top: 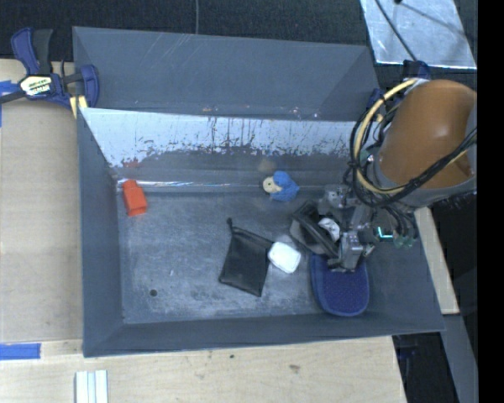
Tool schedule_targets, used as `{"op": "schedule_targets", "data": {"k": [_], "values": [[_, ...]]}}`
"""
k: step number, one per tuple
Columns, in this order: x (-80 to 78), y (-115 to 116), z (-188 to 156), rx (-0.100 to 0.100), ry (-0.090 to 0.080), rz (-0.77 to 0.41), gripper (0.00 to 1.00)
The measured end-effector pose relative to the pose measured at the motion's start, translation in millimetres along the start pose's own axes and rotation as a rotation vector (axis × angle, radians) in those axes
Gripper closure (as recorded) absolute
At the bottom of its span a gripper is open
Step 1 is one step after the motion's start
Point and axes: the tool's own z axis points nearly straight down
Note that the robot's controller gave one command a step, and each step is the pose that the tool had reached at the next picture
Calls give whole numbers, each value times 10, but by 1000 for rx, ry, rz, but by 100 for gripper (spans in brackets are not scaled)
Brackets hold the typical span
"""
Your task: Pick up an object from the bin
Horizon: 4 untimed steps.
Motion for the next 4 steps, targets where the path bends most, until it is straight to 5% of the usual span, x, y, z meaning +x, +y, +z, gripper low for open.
{"op": "schedule_targets", "data": {"k": [1, 2, 3, 4], "values": [[-218, 92, 613, 3, -41, 30, 0], [-545, -179, 789, -5, -38, 103, 0], [-550, -181, 780, -3, -43, 102, 100], [-795, -284, 850, -9, -16, 92, 100]]}}
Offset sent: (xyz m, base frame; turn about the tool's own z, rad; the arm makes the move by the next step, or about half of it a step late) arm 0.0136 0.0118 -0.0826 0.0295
